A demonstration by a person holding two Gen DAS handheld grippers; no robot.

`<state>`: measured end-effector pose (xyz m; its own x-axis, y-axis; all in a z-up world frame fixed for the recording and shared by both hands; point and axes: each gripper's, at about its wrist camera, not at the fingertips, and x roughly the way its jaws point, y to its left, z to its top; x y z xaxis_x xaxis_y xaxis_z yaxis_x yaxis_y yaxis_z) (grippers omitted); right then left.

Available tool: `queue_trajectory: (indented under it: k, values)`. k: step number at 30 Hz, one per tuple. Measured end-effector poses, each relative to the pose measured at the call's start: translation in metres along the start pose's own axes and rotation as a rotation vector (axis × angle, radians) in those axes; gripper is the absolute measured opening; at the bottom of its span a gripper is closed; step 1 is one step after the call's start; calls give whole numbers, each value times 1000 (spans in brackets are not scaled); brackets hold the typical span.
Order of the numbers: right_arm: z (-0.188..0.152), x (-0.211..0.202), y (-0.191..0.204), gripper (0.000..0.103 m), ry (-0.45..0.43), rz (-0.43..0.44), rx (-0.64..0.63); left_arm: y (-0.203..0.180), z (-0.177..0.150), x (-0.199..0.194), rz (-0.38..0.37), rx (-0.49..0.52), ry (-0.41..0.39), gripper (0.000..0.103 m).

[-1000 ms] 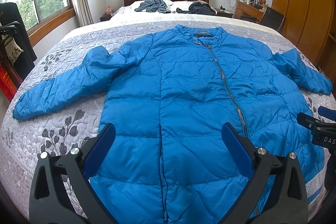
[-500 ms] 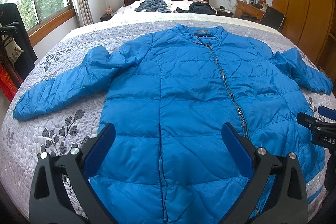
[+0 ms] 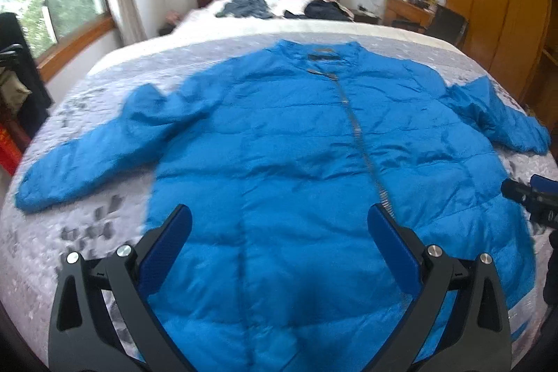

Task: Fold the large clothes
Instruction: 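Grasp the blue jacket sleeve cuff with the right tool and fold it across the body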

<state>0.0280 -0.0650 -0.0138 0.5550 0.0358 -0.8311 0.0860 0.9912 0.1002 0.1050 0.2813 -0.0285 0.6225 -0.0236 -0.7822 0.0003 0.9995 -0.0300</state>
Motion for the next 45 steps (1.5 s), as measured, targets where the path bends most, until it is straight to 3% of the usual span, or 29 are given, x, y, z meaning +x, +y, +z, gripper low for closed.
queue_trajectory:
  k: [2,11,15,18,21,24,25,26,28,31,34,39,45]
  values:
    - [13,8,-43,99,24,1,84,-8,13,13,-40,-8,31,100]
    - [54,57,-241,99,140,-96,460,-72,63,65,-59,33,47,100]
    - [73,72,-305,98,132,-64,583,-97,80,82,-69,40,33,100]
    - [88,82,-329,98,133,-76,604,-115,88,90,-77,53,19,100]
    - [98,92,-339,98,133,-100,605,-125,92,94,-78,63,12,100]
    - [110,98,-343,88,123,-168,591,-126,91,99,-82,62,24,100]
    - [111,99,-345,76,117,-201,592,-126,90,101,-84,62,31,100]
    - [111,96,-346,71,114,-225,593,-125,89,101,-83,62,36,100]
    - [116,95,-345,39,93,-211,586,-122,89,102,-78,59,40,100]
    - [118,91,-347,18,81,-185,599,-114,90,99,-78,48,42,100]
    - [119,80,-344,11,56,-150,601,-103,90,93,-82,36,37,100]
    - [129,53,-319,9,-12,-97,559,-79,88,86,-65,22,31,100]
    - [156,15,-245,8,-111,45,416,-44,85,77,-46,-20,19,100]
